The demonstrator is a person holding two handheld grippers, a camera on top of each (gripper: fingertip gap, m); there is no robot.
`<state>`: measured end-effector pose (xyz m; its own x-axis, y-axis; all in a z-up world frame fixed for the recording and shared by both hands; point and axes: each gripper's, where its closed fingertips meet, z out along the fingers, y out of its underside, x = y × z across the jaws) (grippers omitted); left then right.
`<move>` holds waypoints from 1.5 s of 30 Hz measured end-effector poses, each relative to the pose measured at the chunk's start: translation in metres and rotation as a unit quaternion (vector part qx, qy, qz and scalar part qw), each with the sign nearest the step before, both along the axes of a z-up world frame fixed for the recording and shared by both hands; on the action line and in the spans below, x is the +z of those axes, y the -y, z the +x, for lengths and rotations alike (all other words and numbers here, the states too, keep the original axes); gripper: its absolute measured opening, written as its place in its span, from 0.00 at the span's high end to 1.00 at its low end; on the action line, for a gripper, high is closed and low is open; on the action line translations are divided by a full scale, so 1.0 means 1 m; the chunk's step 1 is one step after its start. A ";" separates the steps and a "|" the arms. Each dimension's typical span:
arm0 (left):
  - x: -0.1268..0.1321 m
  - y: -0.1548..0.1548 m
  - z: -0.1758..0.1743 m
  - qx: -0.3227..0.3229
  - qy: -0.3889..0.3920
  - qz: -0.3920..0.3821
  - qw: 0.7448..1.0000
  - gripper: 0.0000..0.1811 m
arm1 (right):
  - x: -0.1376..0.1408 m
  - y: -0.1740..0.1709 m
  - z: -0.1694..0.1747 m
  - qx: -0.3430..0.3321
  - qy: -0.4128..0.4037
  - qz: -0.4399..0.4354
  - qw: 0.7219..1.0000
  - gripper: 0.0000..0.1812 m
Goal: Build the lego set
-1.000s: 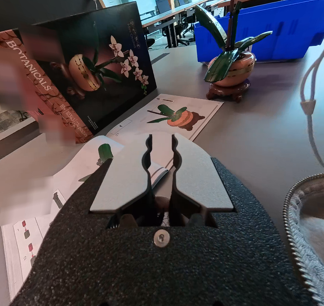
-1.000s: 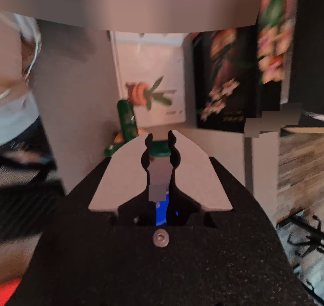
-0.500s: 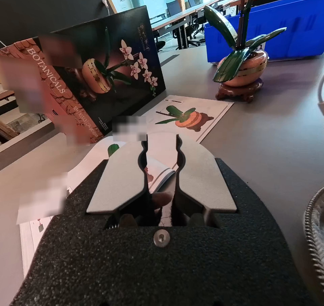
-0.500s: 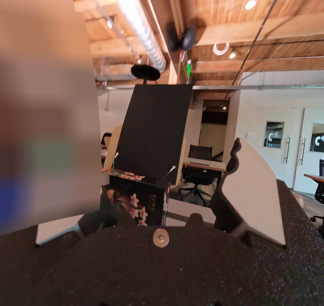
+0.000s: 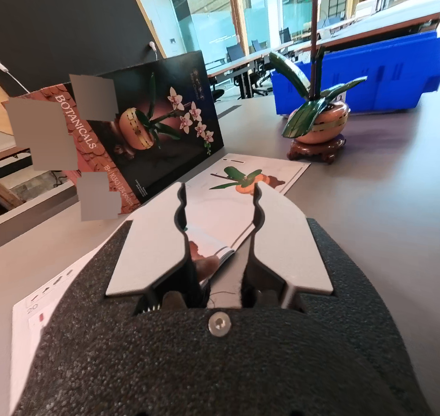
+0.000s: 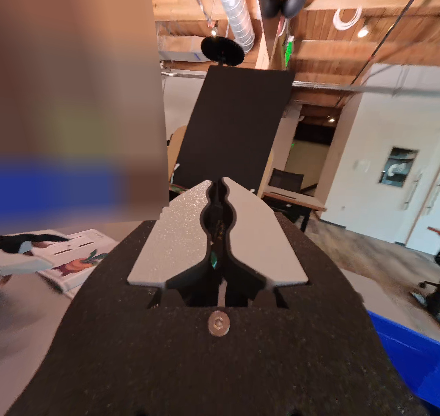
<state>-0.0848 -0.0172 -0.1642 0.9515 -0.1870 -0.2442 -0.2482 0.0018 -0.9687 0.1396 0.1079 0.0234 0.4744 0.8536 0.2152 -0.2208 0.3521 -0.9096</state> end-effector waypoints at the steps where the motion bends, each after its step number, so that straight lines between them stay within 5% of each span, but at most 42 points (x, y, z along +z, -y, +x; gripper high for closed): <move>1: 0.001 0.001 0.003 -0.007 0.007 0.004 1.000 0.71 | -0.006 0.005 -0.001 0.018 0.006 -0.004 1.000 1.00; 9: 0.011 0.007 0.021 -0.067 0.054 0.023 0.996 0.95 | -0.035 0.047 -0.006 0.137 0.017 -0.033 0.990 1.00; 14: 0.022 0.014 0.032 -0.118 0.107 0.042 0.986 1.00 | -0.042 0.070 -0.012 0.173 0.038 0.005 0.984 1.00; 19: 0.048 -0.003 0.032 -0.128 0.146 0.080 0.978 0.98 | -0.048 0.020 -0.015 0.055 0.073 -0.027 0.995 1.00; 22: 0.075 -0.035 0.071 -0.229 0.161 0.026 0.960 0.90 | -0.050 0.006 -0.036 0.135 0.125 -0.081 0.980 1.00; 25: 0.100 -0.078 0.114 -0.321 0.159 -0.030 0.933 0.62 | -0.045 -0.007 -0.053 0.193 0.125 -0.095 0.968 1.00; 27: 0.116 -0.101 0.139 -0.368 0.142 -0.030 0.919 0.73 | -0.046 -0.013 -0.062 0.218 0.122 -0.114 0.962 1.00; 33: 0.095 -0.152 0.184 -0.396 0.062 -0.069 0.914 0.75 | -0.065 -0.020 -0.073 0.263 0.137 -0.152 0.943 1.00; 40: 0.086 -0.156 0.191 -0.412 0.071 -0.065 0.906 0.97 | -0.056 -0.030 -0.065 0.255 0.086 -0.153 0.951 1.00; 45: 0.086 -0.155 0.191 -0.426 0.108 -0.063 0.896 0.98 | -0.064 -0.024 -0.070 0.264 0.129 -0.145 0.945 1.00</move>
<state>0.1058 0.1379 -0.0780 0.4726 -0.8813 0.0027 -0.0152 -0.0112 -0.9998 0.0700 0.1320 -0.0408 -0.0709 0.9974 -0.0143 -0.0540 -0.0181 -0.9984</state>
